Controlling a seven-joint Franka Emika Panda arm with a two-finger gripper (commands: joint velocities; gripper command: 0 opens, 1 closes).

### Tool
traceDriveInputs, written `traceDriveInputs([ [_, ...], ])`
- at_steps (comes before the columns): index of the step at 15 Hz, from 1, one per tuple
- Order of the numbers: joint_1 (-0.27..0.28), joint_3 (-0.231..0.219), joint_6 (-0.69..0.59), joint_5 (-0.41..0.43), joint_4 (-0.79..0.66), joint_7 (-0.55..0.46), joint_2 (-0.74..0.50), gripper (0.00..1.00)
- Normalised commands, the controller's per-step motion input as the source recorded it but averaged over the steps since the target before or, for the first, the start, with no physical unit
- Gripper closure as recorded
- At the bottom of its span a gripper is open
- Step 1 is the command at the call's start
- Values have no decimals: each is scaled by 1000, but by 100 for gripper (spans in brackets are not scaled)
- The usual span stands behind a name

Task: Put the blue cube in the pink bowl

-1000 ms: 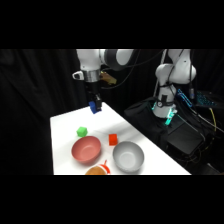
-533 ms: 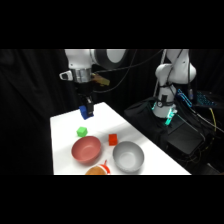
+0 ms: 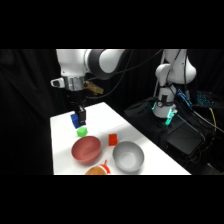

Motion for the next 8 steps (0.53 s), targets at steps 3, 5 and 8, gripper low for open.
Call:
traceDriveInputs([
  [3, -83, 96, 278, 194, 132, -276, 238, 75],
  [5, -110, 151, 266, 241, 155, -297, 278, 75],
  [8, -108, 166, 214, 211, 193, -276, 295, 75],
])
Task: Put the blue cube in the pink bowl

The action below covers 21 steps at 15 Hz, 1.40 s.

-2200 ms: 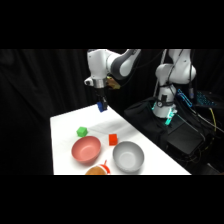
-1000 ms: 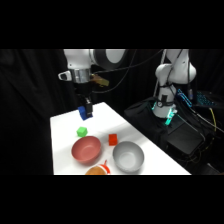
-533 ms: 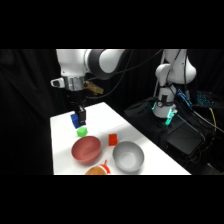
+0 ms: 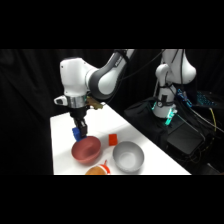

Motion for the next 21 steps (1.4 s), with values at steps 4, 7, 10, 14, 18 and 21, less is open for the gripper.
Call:
traceDriveInputs([
  [4, -120, 150, 127, 170, 239, -253, 296, 75],
  [7, -116, 122, 53, 127, 255, -229, 239, 24],
  [10, -97, 110, 32, 105, 214, -208, 174, 0],
  [14, -73, 90, -64, 73, 164, -188, 84, 0],
  [18, 17, 10, -148, -14, -54, -55, -195, 0],
  [21, 103, -70, -232, -101, -198, 72, -389, 0],
])
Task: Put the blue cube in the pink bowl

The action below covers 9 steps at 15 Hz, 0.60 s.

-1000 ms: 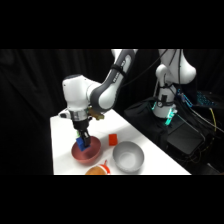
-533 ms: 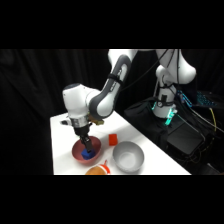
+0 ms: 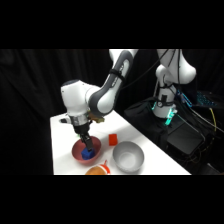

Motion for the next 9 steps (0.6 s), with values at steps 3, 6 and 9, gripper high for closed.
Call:
traceDriveInputs([
  [3, 151, -124, -342, -158, -209, 168, -453, 0],
  [6, 152, -128, -363, -176, -190, 192, -472, 0],
  [9, 118, -105, -302, -154, -156, 171, -447, 0],
])
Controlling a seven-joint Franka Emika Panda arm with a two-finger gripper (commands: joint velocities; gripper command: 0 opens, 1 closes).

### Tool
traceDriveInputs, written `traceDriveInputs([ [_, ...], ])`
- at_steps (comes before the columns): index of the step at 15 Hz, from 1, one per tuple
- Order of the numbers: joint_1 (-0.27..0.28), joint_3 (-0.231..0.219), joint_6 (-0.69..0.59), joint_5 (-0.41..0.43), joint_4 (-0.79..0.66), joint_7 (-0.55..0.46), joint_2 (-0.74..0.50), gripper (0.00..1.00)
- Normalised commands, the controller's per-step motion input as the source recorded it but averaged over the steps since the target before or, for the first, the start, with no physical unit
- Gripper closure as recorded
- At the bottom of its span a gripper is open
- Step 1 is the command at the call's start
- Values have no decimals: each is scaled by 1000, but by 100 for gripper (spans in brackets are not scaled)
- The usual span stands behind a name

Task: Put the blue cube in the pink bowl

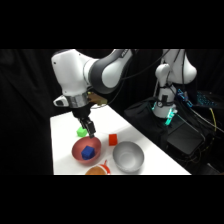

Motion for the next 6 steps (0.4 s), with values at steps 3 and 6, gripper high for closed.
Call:
traceDriveInputs([
  [3, 90, -91, -257, -131, -115, 146, -395, 0],
  [6, 65, -89, -199, -124, -63, 121, -286, 0],
])
